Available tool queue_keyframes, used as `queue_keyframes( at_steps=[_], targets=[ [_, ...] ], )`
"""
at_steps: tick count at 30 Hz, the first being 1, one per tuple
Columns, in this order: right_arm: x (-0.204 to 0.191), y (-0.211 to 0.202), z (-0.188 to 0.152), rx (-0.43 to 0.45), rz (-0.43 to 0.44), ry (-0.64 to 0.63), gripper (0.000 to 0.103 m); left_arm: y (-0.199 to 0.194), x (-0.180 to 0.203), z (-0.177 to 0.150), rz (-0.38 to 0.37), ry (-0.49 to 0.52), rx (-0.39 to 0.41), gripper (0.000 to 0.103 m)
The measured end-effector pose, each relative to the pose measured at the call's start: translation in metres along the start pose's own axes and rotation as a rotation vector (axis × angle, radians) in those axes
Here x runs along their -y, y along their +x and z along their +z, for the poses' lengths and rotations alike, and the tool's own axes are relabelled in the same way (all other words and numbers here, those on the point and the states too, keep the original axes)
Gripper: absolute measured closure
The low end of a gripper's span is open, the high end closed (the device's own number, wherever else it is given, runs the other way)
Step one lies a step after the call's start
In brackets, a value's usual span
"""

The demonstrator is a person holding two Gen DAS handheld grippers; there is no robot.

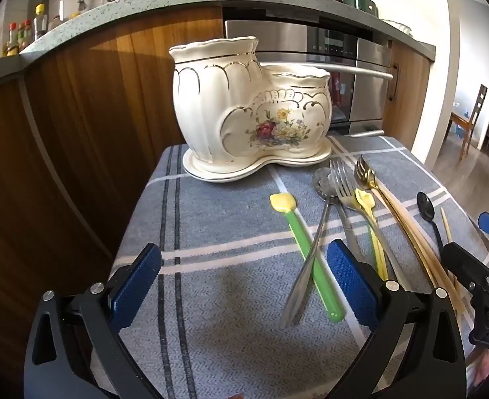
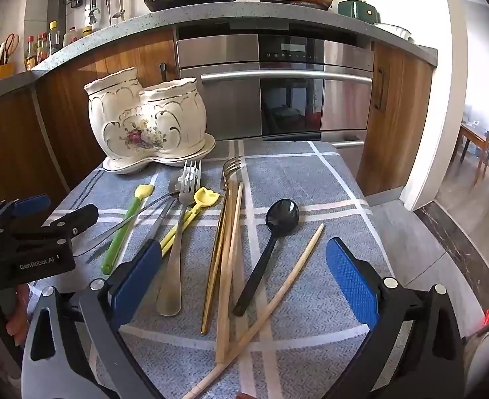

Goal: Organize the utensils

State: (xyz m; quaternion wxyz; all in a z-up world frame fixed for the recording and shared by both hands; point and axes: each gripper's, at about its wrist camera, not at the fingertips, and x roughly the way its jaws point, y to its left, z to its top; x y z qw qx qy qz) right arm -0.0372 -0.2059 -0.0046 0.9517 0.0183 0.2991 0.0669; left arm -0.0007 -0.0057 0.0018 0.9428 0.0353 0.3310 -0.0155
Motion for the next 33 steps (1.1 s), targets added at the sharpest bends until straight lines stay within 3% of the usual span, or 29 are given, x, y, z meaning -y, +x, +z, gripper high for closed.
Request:
queue_keyframes(
  at_steps=[33],
  targets=[
    [-0.0031, 0.0021, -0.0019, 0.000, -0.005, -0.009, 0.005, -0.0059, 0.0015, -0.0020, -0.009, 0.003, 0.016, 0.004]
  ],
)
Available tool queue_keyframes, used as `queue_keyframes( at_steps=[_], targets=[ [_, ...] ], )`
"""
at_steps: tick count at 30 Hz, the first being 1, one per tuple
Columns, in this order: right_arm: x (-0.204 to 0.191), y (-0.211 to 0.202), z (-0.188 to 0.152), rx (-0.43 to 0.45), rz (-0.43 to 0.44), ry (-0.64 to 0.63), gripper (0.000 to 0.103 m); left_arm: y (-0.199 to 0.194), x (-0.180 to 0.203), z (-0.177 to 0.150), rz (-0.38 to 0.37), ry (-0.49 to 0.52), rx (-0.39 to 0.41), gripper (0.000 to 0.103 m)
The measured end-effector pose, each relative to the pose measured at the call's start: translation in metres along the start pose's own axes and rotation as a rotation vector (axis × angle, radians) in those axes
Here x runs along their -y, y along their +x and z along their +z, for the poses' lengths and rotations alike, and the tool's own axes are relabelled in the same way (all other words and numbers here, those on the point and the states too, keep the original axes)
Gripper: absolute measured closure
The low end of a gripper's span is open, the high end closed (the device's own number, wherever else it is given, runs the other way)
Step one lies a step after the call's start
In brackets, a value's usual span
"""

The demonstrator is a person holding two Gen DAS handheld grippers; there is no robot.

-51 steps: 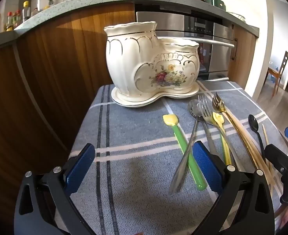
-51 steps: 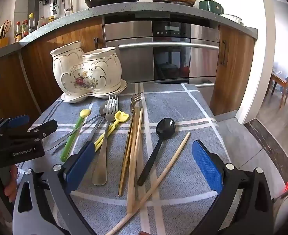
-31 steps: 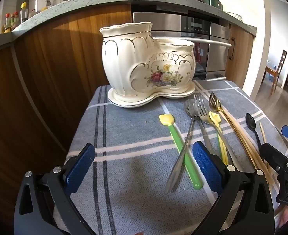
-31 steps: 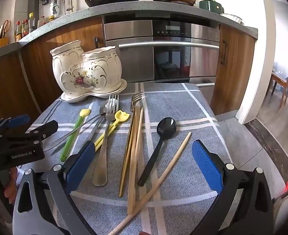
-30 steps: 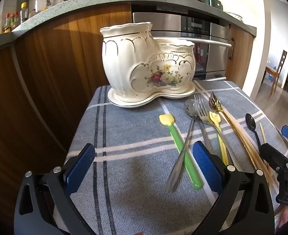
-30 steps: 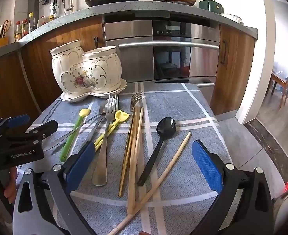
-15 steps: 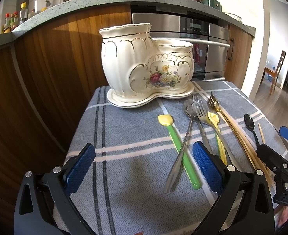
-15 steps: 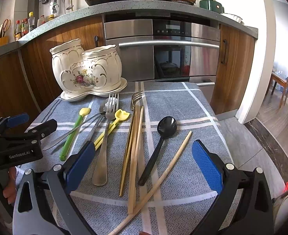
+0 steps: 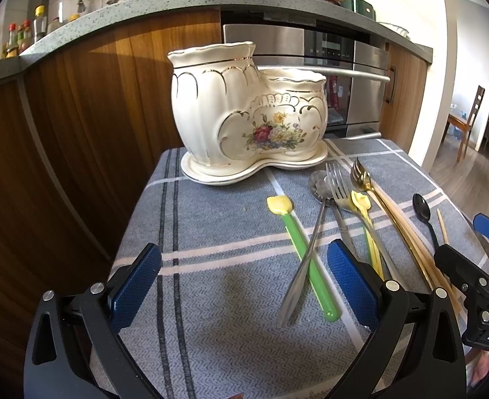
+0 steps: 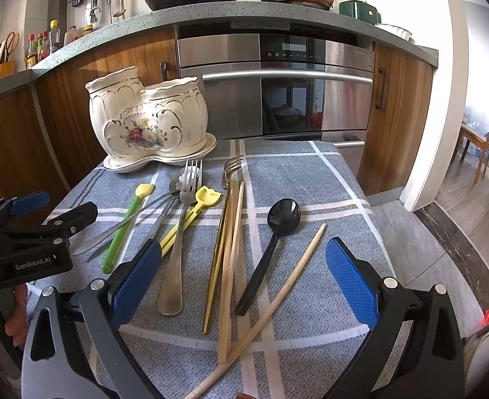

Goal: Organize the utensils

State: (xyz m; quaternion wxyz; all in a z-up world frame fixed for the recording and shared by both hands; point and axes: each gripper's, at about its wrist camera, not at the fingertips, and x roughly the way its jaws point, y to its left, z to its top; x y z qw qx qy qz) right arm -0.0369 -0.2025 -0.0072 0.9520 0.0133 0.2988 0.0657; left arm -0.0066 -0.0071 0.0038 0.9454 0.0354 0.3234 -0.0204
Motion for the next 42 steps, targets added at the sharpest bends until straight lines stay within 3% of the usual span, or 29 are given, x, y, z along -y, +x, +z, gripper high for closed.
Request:
queue_keyframes(
  at_steps=[22, 42],
  targets=[
    [-0.003, -0.032, 0.012, 0.113, 0.008, -0.014, 0.005, -0.033, -0.001, 0.009, -0.007, -0.017, 0.073, 0.004],
    [-0.001, -0.028, 0.011, 0.081, 0.028, 0.004, 0.005, -0.030, 0.003, 0.008, -0.013, 0.000, 0.059, 0.004]
  ],
)
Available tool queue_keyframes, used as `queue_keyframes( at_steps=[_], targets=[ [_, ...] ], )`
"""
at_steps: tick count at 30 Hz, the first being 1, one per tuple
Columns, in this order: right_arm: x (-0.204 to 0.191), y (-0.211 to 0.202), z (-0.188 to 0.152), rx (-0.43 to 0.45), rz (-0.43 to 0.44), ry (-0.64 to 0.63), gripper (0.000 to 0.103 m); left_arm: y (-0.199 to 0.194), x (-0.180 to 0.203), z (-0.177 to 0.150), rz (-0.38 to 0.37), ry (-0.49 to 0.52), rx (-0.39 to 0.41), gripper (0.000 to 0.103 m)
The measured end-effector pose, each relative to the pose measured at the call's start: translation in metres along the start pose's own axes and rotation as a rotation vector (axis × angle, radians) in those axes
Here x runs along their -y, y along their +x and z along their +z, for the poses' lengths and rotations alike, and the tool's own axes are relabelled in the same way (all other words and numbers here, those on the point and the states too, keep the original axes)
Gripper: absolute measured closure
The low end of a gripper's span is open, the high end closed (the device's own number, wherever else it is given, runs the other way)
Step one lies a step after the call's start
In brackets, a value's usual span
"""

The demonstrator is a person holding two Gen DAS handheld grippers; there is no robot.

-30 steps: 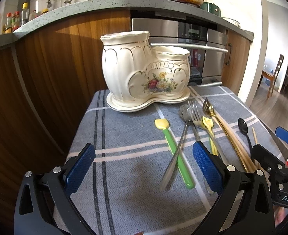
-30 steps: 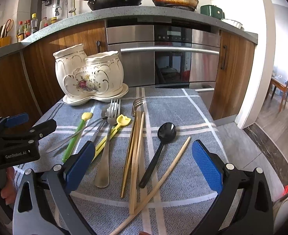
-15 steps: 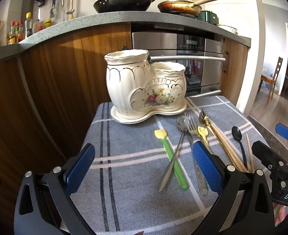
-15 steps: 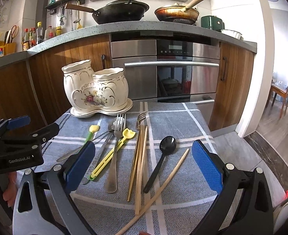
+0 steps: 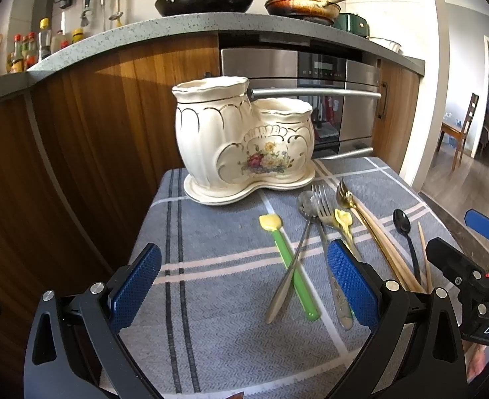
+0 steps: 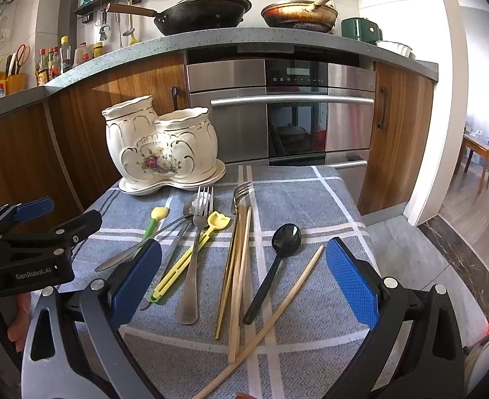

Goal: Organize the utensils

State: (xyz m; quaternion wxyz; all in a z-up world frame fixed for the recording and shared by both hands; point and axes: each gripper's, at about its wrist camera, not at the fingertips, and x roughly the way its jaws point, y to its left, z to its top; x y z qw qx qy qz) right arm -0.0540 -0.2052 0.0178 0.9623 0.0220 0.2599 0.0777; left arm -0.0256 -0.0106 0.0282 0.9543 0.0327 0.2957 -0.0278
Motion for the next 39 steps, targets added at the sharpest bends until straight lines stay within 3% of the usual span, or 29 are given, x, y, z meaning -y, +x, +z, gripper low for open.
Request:
queue_keyframes(
  at_steps=[14, 23, 27, 32, 36, 39],
  targets=[
    [0.033, 0.029, 0.004, -0.103, -0.020, 0.077, 0.005, 0.022, -0.004, -0.004, -0.109, 0.015, -0.059, 0.004],
    [0.036, 0.048, 0.029, -0.142, -0.012, 0.018, 0.010, 0.044, -0.005, 0.013, -0.079, 0.076, -0.076, 0.005],
    [0.043, 0.051, 0.043, -0.112, -0.018, 0.024, 0.020, 0.052, -0.002, 0.017, -0.103, 0.080, -0.093, 0.007],
    [0.053, 0.064, 0.032, -0.186, 0.019, 0.056, 0.041, 0.062, 0.011, 0.015, -0.161, 0.106, -0.133, 0.009],
    [0.059, 0.070, 0.028, -0.232, 0.072, 0.114, 0.053, 0.068, 0.024, 0.019, -0.208, 0.128, -0.161, 0.025],
    [0.056, 0.071, 0.025, -0.244, 0.063, 0.092, 0.059, 0.074, 0.032, 0.021, -0.207, 0.156, -0.170, 0.036]
  ],
)
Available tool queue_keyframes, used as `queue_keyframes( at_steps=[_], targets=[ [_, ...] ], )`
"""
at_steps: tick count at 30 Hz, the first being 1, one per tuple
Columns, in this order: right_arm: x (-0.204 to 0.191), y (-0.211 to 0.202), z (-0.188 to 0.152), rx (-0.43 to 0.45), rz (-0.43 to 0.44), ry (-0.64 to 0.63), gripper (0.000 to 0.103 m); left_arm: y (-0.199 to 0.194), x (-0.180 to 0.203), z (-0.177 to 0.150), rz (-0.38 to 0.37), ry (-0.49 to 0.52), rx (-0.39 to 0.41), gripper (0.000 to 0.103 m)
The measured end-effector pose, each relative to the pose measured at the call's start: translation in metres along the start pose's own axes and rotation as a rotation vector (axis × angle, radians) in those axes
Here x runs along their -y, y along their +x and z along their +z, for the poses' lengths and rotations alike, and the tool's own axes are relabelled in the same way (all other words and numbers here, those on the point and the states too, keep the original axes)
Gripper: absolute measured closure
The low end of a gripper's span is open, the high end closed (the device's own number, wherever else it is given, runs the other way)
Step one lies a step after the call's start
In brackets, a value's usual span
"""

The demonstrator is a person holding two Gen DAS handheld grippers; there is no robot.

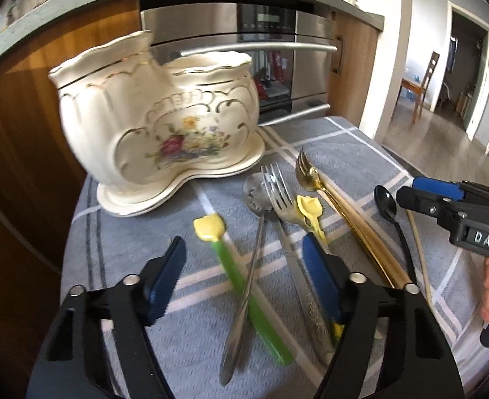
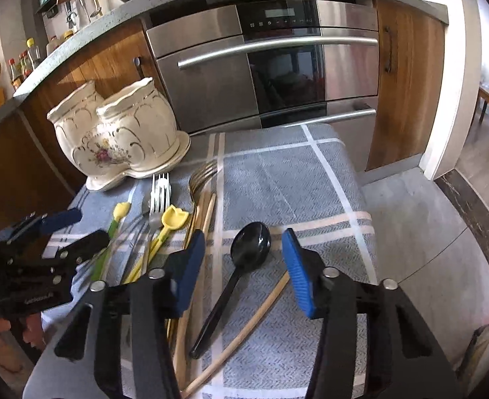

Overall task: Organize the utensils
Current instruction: 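Close the right tool on the black spoon while the left tool grasps the silver slotted spoon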

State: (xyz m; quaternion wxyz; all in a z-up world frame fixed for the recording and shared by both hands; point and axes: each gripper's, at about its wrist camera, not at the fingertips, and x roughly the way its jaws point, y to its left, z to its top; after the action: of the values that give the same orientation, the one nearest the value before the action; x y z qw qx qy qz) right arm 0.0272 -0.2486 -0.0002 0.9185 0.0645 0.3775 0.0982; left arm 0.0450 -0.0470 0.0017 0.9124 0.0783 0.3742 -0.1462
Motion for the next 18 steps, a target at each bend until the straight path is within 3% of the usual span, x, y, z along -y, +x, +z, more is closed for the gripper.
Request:
queue_keyframes(
  at_steps=[4, 7, 18],
  targets=[
    [-0.002, 0.002, -0.003, -0.013, 0.001, -0.013, 0.066, 0.015, 0.001, 0.003, -0.010, 0.020, -0.055, 0.054],
    [0.002, 0.004, -0.003, -0.028, -0.001, -0.002, 0.070, 0.025, -0.003, 0.004, -0.034, 0.012, -0.094, 0.060],
    [-0.001, 0.010, -0.006, -0.064, 0.014, -0.009, 0.072, 0.035, 0.001, 0.009, -0.037, 0.085, -0.106, 0.071]
  ],
)
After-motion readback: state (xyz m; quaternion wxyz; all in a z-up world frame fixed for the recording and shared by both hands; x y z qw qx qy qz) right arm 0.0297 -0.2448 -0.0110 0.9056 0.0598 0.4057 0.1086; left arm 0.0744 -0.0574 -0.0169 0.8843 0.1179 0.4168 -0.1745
